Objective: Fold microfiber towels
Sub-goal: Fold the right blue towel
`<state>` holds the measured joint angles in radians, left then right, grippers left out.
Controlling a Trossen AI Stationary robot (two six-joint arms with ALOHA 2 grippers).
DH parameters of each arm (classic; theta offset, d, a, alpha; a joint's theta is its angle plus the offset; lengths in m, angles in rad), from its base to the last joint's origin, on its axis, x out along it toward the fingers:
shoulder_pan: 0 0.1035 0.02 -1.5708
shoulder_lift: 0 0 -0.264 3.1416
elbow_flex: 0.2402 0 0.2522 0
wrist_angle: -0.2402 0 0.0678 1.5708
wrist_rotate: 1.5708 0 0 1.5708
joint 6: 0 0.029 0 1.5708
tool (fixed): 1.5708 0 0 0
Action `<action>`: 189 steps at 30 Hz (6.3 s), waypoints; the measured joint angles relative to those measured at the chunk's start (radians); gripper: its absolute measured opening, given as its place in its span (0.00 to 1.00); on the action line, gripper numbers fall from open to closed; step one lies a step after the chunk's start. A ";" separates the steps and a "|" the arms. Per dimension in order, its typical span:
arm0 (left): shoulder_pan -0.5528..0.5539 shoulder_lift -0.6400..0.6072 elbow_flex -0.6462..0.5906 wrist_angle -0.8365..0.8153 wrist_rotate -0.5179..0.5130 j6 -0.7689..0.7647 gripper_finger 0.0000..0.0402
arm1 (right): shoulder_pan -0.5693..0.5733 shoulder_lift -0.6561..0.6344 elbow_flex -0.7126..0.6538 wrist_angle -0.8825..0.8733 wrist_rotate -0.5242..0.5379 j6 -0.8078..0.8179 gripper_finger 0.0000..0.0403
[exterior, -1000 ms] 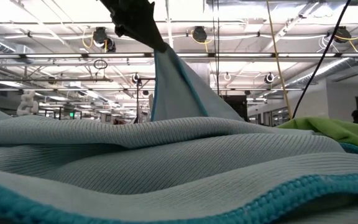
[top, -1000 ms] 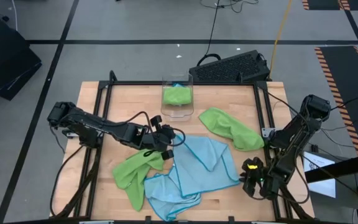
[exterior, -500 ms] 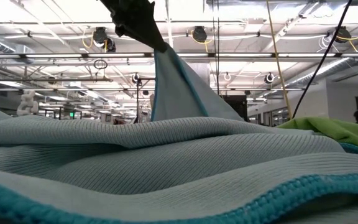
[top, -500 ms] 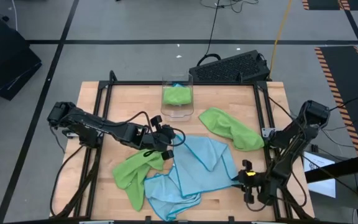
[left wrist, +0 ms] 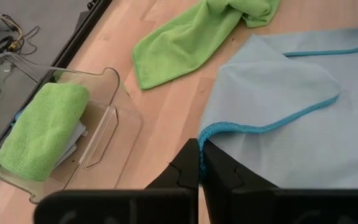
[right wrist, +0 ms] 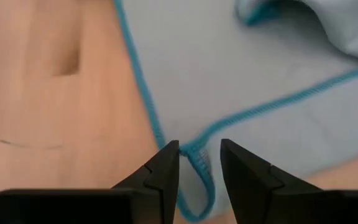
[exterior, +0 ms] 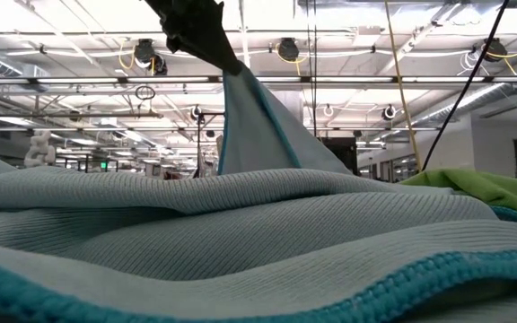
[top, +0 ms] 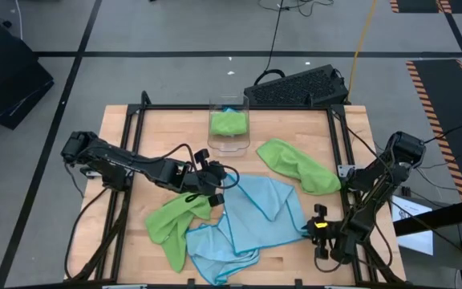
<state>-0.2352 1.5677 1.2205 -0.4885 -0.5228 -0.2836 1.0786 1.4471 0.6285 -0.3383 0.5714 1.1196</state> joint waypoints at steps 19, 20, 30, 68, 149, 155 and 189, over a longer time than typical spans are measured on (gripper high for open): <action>-0.008 0.000 0.000 -0.020 0.001 0.002 0.02 | 0.003 -0.049 0.000 -0.175 -0.077 0.277 0.02; -0.011 0.000 0.000 -0.033 0.000 -0.004 0.02 | 0.004 -0.063 0.000 -0.207 -0.082 0.311 0.01; -0.023 0.000 0.000 -0.094 0.000 -0.054 0.02 | 0.009 -0.141 0.000 -0.470 -0.246 0.596 0.01; -0.021 0.000 0.000 -0.115 -0.001 -0.081 0.02 | 0.005 -0.174 0.001 -0.137 -0.051 0.383 0.05; -0.029 0.000 0.000 -0.093 0.019 -0.061 0.01 | -0.123 -0.166 0.000 -0.719 -0.443 0.546 0.02; -0.037 0.000 0.000 -0.099 0.064 -0.061 0.02 | -0.123 -0.179 0.000 -0.650 -0.443 0.605 0.10; -0.105 -0.012 0.000 -0.115 0.044 -0.065 0.02 | -0.366 0.117 -0.037 0.301 -0.020 -0.634 0.30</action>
<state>-0.3405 1.5555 1.2205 -0.6033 -0.4789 -0.3485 0.7131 1.5641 0.5919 -0.0371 0.5518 0.4858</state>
